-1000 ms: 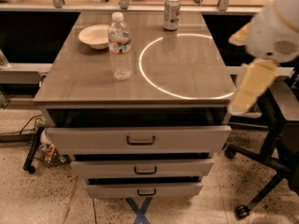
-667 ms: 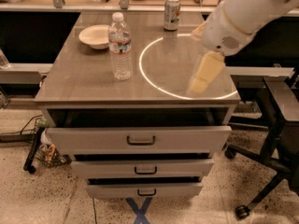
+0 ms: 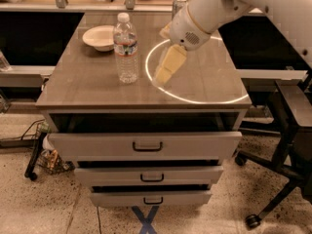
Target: Knock water bottle over
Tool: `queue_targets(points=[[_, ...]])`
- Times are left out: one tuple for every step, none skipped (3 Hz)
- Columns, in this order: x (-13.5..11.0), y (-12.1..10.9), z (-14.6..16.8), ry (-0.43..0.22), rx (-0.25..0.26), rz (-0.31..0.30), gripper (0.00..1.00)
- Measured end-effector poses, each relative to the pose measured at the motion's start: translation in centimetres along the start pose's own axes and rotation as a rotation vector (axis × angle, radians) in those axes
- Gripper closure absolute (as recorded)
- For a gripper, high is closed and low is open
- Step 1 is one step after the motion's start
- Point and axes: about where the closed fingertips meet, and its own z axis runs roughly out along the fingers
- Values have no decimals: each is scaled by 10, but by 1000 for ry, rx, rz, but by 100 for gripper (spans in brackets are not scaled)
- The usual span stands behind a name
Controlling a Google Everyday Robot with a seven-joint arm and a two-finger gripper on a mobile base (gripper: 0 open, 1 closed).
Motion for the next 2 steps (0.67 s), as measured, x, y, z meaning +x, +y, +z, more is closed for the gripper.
queue_targets(points=[[-27, -7, 34, -114, -82, 64, 0], [-48, -12, 63, -220, -149, 139, 0]])
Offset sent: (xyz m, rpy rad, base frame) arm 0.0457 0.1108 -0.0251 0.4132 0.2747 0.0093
